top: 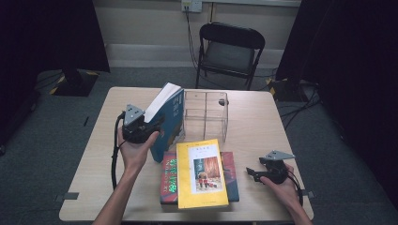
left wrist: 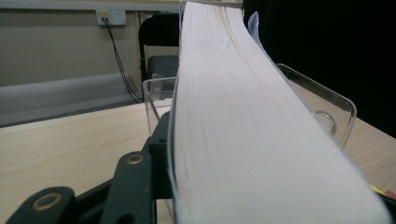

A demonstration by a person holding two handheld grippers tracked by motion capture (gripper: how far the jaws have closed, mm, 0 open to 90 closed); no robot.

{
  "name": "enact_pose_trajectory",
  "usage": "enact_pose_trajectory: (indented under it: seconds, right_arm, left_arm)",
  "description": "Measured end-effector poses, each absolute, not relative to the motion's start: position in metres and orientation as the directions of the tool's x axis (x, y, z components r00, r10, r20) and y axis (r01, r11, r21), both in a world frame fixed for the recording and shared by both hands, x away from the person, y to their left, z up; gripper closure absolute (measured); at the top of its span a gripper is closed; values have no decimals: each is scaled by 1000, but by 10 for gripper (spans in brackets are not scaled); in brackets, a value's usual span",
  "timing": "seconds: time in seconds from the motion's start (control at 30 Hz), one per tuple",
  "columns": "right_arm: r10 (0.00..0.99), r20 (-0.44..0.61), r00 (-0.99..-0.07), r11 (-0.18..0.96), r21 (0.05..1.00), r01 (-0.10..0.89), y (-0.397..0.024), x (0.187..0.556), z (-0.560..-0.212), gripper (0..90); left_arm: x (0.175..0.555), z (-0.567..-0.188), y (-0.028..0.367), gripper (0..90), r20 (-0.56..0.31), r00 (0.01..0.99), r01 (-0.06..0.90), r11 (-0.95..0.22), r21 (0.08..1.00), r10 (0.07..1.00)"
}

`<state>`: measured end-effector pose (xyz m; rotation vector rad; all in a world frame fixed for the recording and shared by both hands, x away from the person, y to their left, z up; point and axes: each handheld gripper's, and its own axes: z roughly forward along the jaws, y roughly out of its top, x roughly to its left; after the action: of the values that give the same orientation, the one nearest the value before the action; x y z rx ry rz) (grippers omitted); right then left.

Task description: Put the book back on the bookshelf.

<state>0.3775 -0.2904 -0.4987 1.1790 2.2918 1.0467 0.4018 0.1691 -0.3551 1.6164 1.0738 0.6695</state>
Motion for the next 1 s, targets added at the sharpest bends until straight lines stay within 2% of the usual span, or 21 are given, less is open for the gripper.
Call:
enact_pose_trajectory:
  seconds: [0.13,0.2,0.27,0.6,0.7,0.83,0.87,0.93,1.0]
  right_arm:
    - [808,13,-589,383,749,541,-290,377,-499,243]
    - [809,12,-588,383,748,541,-290,377,-499,243]
    - [808,13,-589,382,749,541,-290,377,-499,244]
    - [807,-1,-590,394,745,538,-289,377,-499,243]
    - [814,0,-581,388,743,545,-289,377,-499,213]
    - [815,0,-580,388,743,546,-289,377,-499,212]
    - [815,1,-580,387,743,546,-289,377,-499,212]
    - [815,1,-580,388,743,546,-289,377,-499,212]
    - [815,1,-580,388,743,546,-289,378,-499,212]
  left_arm:
    - [404,-344,170,531,-105,455,385,-89,919,884]
    - [405,-336,170,543,-77,460,427,-145,892,884]
    - [407,-327,171,536,-103,469,477,-153,865,877]
    - [420,-300,169,530,-73,474,560,-236,794,877]
    - [431,-291,167,499,-90,499,619,-281,733,862]
    - [447,-284,163,413,-106,503,695,-328,640,858]
    - [451,-283,161,415,-102,500,710,-340,617,860]
    - [463,-281,160,429,-164,503,754,-338,563,849]
    - [473,-280,157,439,-156,500,780,-365,508,852]
